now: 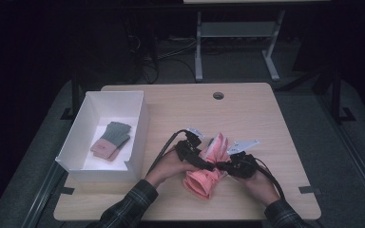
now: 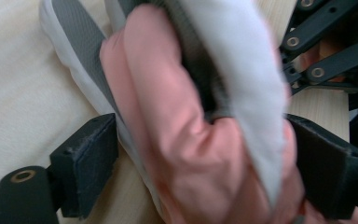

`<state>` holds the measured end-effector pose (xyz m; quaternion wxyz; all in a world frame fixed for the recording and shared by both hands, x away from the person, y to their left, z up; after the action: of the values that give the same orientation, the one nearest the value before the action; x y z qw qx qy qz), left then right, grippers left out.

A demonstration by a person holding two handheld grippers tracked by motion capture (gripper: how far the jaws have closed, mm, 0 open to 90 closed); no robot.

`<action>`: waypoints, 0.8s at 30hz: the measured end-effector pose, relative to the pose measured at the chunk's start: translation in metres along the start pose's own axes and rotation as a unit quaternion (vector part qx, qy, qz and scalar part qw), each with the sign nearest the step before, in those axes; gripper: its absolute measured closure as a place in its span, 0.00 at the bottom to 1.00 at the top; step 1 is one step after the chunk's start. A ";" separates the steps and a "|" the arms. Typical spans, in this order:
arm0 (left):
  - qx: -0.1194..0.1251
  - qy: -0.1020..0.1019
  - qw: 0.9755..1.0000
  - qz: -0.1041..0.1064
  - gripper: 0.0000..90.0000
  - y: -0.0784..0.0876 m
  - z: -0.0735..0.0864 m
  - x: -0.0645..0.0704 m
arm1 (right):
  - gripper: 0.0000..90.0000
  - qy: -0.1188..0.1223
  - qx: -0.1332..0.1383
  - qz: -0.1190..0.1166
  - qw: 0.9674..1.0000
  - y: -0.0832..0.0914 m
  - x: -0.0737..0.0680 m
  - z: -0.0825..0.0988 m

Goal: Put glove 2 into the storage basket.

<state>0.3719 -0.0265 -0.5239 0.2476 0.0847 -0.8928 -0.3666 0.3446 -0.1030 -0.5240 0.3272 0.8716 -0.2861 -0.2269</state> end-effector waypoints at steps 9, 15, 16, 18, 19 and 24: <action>-0.009 0.023 0.999 0.021 0.14 -0.007 0.005 0.003 | 1.00 0.002 0.002 -0.001 1.000 -0.001 0.000 0.002; -0.012 0.028 0.999 0.027 0.19 -0.009 0.005 0.007 | 1.00 0.001 0.002 0.001 1.000 -0.002 0.000 0.002; -0.011 0.030 0.999 0.030 0.21 -0.008 0.005 0.007 | 1.00 0.000 0.002 0.001 1.000 -0.002 -0.001 0.002; -0.014 0.029 0.999 0.030 0.26 -0.009 0.005 0.007 | 1.00 -0.001 0.002 0.002 1.000 -0.003 0.000 0.002; -0.014 0.029 0.999 0.031 0.29 -0.009 0.005 0.007 | 1.00 -0.001 0.003 0.003 1.000 -0.003 -0.001 0.002; -0.002 0.042 0.998 0.053 0.47 -0.007 0.008 0.003 | 1.00 0.002 0.006 0.003 1.000 -0.004 0.001 0.001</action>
<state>0.3652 -0.0271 -0.5325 0.3039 0.0526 -0.8842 -0.3508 0.3461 -0.1017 -0.5273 0.3236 0.8728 -0.2897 -0.2226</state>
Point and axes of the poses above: each handheld gripper's, and its own axes: y roughly backward along the jaws, z roughly out of its underside, x roughly to its right, the point moved 10 cm from there along -y, roughly forward along the jaws, and after that the axes turned 5 degrees about -y, right-handed, at the moved point
